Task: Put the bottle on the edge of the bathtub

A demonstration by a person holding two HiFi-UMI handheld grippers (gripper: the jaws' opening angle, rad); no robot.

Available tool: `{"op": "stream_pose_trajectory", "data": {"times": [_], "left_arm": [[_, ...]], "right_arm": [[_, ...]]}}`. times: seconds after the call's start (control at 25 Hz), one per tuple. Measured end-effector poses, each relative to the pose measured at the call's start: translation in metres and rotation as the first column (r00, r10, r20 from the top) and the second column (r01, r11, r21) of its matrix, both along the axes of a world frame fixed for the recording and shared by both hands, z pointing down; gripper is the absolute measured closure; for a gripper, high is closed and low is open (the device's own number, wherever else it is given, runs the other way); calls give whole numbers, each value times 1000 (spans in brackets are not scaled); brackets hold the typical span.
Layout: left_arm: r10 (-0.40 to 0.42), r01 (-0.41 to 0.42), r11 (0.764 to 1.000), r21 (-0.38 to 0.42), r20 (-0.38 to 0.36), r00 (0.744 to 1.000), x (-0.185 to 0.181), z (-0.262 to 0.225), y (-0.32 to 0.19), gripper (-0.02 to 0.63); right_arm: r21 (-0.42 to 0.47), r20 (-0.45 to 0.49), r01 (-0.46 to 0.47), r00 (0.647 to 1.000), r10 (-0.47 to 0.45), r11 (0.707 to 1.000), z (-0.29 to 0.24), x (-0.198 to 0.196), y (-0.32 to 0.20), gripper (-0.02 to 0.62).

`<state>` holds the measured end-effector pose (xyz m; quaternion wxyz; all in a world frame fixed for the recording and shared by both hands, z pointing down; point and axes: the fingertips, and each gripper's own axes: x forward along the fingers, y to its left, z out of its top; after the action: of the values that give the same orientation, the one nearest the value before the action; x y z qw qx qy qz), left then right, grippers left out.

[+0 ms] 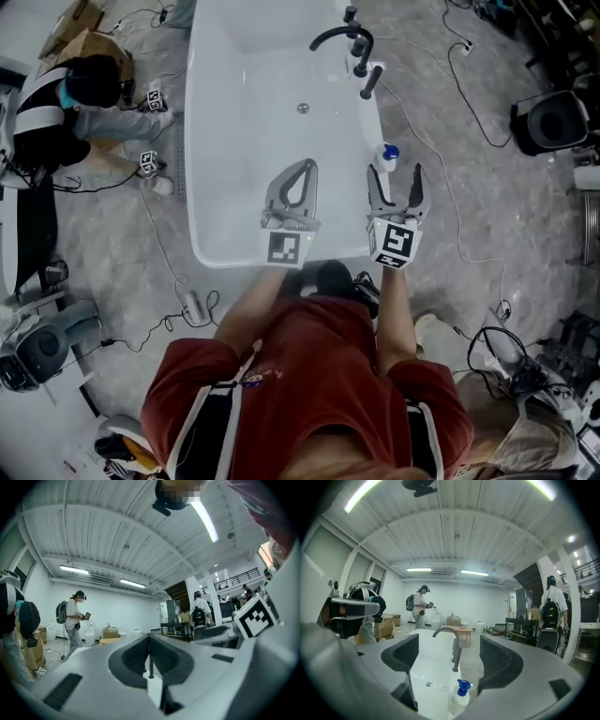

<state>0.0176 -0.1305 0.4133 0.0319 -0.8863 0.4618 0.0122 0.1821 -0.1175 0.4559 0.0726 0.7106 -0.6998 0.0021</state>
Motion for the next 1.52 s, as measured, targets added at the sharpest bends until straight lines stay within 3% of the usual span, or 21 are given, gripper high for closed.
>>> {"op": "stream_pose_trajectory", "data": {"times": [0.28, 0.44, 1.0, 1.08, 1.52], "left_arm": [[-7, 7, 1000, 26, -24, 1000, -28, -24, 7, 591], [-14, 15, 999, 30, -58, 998, -42, -37, 5, 591], [-6, 8, 997, 80, -22, 1000, -64, -44, 1, 591], [-13, 16, 997, 70, -45, 999, -65, -49, -2, 591], [24, -21, 997, 67, -45, 999, -46, -51, -5, 591]], "right_arm": [[27, 47, 6, 999, -8, 1000, -44, -38, 23, 202], [51, 2, -23, 1000, 23, 998, -64, -56, 27, 202], [106, -5, -87, 996, 88, 991, -91, -49, 29, 204], [102, -5, -82, 997, 83, 991, -93, -52, 25, 208], [99, -40, -36, 998, 40, 994, -95, -59, 25, 374]]}}
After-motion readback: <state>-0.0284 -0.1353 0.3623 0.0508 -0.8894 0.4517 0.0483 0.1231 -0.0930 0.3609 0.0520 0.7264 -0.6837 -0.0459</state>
